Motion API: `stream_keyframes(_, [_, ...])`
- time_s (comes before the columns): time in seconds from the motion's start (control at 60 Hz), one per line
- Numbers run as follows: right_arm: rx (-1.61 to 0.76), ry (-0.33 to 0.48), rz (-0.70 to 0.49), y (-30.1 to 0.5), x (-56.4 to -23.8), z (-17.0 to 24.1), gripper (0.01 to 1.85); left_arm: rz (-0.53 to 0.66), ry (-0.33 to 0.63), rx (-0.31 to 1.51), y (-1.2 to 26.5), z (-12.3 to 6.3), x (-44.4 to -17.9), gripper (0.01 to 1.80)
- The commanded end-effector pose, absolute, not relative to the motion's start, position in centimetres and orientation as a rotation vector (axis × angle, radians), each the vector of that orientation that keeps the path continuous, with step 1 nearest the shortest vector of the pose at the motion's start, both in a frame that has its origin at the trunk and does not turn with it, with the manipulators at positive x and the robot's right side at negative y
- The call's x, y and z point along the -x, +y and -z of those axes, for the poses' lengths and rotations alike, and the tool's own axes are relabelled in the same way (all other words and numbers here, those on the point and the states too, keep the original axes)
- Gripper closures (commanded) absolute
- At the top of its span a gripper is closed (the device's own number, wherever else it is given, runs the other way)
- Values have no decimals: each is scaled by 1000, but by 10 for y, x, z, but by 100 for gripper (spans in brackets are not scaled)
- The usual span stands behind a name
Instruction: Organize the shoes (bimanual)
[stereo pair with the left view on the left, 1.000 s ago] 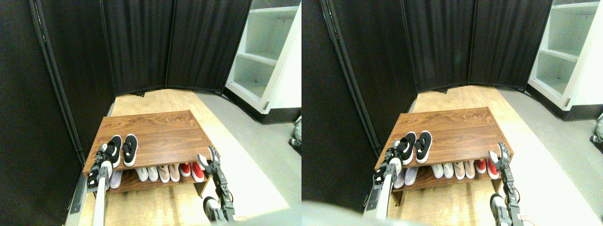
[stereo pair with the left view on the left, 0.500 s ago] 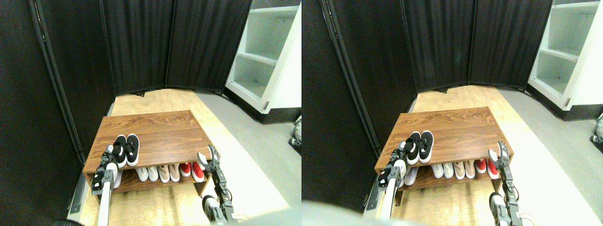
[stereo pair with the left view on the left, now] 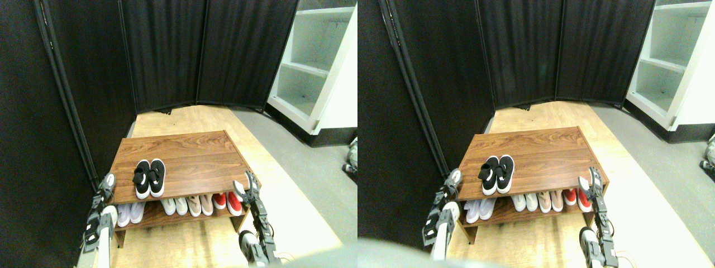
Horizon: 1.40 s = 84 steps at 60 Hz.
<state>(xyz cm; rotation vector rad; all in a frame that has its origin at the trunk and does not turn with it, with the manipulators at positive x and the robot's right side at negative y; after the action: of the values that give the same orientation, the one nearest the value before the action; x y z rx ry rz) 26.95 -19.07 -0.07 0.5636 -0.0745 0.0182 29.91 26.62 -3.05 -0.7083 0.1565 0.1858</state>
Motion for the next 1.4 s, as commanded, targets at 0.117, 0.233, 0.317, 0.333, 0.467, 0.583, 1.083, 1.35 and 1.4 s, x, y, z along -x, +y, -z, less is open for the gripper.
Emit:
stream_keyframes(0.117, [-568,-106,-32,-185,-276,-4,146,-110,89,776,262,18,-280,180])
stream_keyframes(0.233, [-572,-99,-35,-183,-278,-3,146,-99,71,899,252,14,-260,180])
stream_keyframes(0.317, [-577,-97,-35,-181,-278,-3,147,-112,89,971,243,12,-247,180])
stream_keyframes(0.333, [-576,-96,-35,-181,-278,-3,147,-110,89,982,240,13,-244,180])
stream_keyframes(0.467, [-576,-111,-54,-179,-278,-2,147,-119,106,1079,223,18,-228,180])
stream_keyframes(0.583, [-560,-102,-52,-178,-277,-2,146,-97,108,1066,210,20,-218,180])
stream_keyframes(1.083, [-554,-89,-48,-179,-270,-1,146,-126,82,1110,194,19,-209,180])
stream_keyframes(1.35, [-576,-87,-54,-181,-268,-1,146,-121,31,1132,189,13,-200,180])
stream_keyframes(1.4, [-581,-89,-61,-181,-268,0,147,-125,24,1137,188,12,-199,180])
